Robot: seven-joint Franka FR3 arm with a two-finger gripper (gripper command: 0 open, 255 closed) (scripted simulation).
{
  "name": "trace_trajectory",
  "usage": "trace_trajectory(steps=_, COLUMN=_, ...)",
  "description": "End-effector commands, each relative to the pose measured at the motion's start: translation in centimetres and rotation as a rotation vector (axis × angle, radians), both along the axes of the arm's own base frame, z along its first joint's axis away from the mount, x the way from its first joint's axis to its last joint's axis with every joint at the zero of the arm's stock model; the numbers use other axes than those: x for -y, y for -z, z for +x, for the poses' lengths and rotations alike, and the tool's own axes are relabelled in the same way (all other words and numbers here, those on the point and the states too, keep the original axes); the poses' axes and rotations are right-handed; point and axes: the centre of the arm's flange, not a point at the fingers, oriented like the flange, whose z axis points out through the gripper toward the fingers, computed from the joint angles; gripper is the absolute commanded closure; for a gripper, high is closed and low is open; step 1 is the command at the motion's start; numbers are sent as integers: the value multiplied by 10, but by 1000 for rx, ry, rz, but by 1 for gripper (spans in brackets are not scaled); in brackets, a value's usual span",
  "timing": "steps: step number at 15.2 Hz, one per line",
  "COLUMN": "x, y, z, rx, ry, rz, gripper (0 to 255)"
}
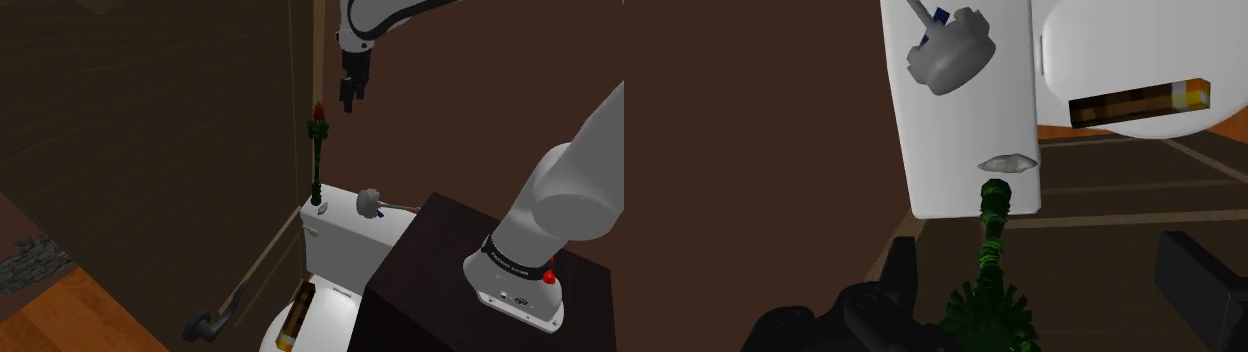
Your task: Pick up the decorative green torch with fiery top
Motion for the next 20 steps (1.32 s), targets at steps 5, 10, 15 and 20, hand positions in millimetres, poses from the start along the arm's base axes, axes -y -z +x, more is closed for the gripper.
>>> trace_trajectory(steps=5, x=4, y=16, z=71, rx=33, ry=-48, rz=12, gripper=0)
trace_trajectory(steps=10, x=6, y=29, z=119, rx=54, ry=-80, rz=19, gripper=0)
trace_trajectory(steps=15, x=6, y=55, z=119, rx=54, ry=-80, rz=19, gripper=0)
trace_trajectory(steps=20, x=6, y=64, z=119, rx=54, ry=-80, rz=19, gripper=255)
